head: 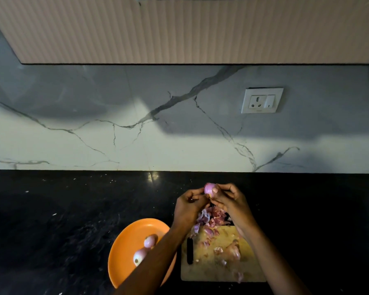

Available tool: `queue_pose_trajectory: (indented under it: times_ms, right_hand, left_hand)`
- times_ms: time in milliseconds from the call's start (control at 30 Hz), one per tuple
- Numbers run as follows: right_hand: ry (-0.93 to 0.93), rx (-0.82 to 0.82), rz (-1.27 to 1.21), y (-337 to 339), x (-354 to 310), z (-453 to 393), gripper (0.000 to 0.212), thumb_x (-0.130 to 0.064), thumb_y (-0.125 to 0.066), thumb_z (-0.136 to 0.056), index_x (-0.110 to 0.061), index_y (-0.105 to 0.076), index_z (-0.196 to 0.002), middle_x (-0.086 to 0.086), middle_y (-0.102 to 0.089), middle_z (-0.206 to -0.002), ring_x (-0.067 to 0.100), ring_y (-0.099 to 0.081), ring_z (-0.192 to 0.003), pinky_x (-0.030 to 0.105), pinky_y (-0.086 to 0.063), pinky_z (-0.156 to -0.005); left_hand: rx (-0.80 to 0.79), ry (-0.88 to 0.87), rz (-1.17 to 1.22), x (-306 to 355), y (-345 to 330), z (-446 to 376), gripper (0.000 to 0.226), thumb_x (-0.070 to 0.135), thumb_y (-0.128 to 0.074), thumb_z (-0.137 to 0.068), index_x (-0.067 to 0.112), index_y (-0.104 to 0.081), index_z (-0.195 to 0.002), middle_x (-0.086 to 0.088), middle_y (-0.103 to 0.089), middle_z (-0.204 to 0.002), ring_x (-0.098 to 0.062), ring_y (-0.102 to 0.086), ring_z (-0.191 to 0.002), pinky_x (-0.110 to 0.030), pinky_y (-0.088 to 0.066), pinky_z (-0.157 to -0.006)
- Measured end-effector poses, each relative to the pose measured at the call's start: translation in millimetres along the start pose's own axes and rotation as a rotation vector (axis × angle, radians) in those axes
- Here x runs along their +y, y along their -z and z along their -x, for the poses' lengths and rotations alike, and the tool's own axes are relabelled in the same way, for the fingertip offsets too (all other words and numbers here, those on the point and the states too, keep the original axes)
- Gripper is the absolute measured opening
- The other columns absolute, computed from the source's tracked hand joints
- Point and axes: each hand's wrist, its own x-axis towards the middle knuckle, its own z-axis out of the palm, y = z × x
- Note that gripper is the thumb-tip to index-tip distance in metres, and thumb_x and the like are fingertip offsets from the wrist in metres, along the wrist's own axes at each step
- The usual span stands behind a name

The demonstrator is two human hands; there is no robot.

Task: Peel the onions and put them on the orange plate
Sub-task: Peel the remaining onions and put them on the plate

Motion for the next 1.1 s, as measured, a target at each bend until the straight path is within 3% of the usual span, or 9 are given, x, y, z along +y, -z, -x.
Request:
queue_pose_trajectory:
  times_ms: [400,600,867,967,1100]
  right_hand:
    - [-0.018,0.005,-0.020,-6,-3,-3,0.026,-0.016,-0.071,-0.092,-0.004,-0.063,-0.114,0.013,-0.073,-0.113,0.022,-0.073,-0.103,0.027,-0.059,-0.081]
    - [0.016,0.028,0.055,-5,-4,-2,0.028,-0.022,-0.075,-0.089,-0.010,-0.066,-0.112,0.006,-0.076,-0.107,0.018,-0.073,-0.102,0.028,-0.059,-0.083]
    - [0.052,0.086,0.168,-3,1,-3,0.036,-0.038,-0.081,-0.079,-0.021,-0.069,-0.108,-0.002,-0.077,-0.104,0.012,-0.072,-0.100,0.034,-0.058,-0.090]
    - [0.064,0.105,0.226,-5,3,-3,0.030,-0.035,-0.081,-0.081,-0.022,-0.068,-0.105,-0.001,-0.077,-0.101,0.012,-0.073,-0.098,0.034,-0.058,-0.088]
    - [0.099,0.109,0.258,-8,4,-2,0.025,-0.029,-0.081,-0.083,-0.020,-0.068,-0.102,-0.002,-0.077,-0.098,0.010,-0.073,-0.096,0.027,-0.057,-0.081]
  left_hand:
    - [0.098,-0.094,-0.095,-2,-1,2,0.017,0.004,-0.064,-0.094,0.013,-0.074,-0.106,-0.012,-0.076,-0.087,-0.030,-0.073,-0.089,-0.045,-0.059,-0.087]
    - [0.054,-0.057,-0.039,7,-4,3,0.020,0.017,-0.073,-0.090,0.013,-0.071,-0.109,-0.006,-0.077,-0.097,-0.018,-0.074,-0.093,-0.031,-0.058,-0.084]
    - [0.149,-0.120,-0.123,1,-2,2,0.023,0.008,-0.075,-0.087,0.015,-0.069,-0.109,-0.004,-0.077,-0.094,-0.015,-0.074,-0.090,-0.030,-0.060,-0.082]
    - [0.237,-0.131,-0.186,2,-3,4,0.027,0.011,-0.079,-0.084,0.022,-0.061,-0.100,-0.002,-0.073,-0.088,-0.009,-0.071,-0.080,-0.021,-0.056,-0.071]
    - [0.272,-0.149,-0.225,1,-2,3,0.037,0.014,-0.084,-0.079,0.023,-0.053,-0.097,-0.006,-0.073,-0.083,-0.015,-0.071,-0.078,-0.020,-0.055,-0.068]
